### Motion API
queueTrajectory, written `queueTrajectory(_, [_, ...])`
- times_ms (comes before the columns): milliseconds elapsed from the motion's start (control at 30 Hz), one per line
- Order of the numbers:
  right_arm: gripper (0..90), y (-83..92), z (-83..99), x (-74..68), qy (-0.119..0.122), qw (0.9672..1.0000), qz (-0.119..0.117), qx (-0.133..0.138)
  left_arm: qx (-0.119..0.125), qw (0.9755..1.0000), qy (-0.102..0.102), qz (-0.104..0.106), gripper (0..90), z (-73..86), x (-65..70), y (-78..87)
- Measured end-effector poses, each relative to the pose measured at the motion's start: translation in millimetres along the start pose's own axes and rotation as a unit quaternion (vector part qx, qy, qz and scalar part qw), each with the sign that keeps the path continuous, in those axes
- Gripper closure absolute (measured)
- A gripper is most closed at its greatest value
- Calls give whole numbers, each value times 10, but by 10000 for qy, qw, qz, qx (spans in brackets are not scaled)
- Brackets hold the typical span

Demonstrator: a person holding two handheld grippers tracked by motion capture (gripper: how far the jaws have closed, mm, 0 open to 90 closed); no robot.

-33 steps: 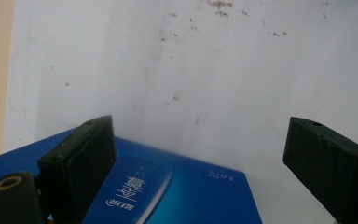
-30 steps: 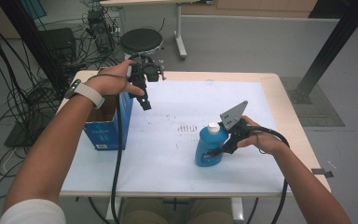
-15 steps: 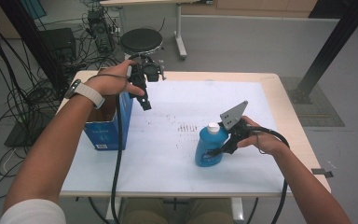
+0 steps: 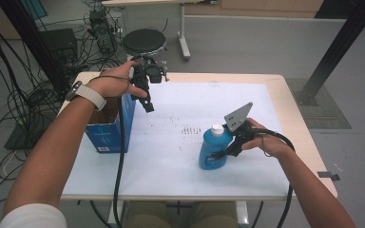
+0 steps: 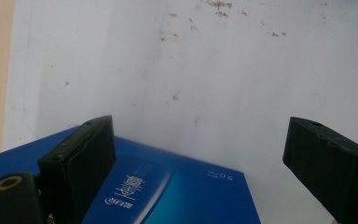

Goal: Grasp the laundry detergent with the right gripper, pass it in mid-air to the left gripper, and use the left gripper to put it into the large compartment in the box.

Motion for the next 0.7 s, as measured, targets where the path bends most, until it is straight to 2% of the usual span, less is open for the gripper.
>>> queueTrajectory(267, [428, 2, 12, -15, -10, 9999, 55, 136, 42, 10000, 15, -10, 99, -1, 15, 3])
queueTrajectory(700, [432, 1, -9, -10, -78, 9998, 170, 32, -49, 9999, -93, -14, 101, -18, 93, 7])
Point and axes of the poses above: each handheld gripper's, and its own axes: y roughly backward along the jaws, z roughly out of its underside, x roughly to its right, the point moved 7 cm from there along -y, roughly forward along the jaws, and after that the axes turned 11 degrees about z, right-handed, at the moved point
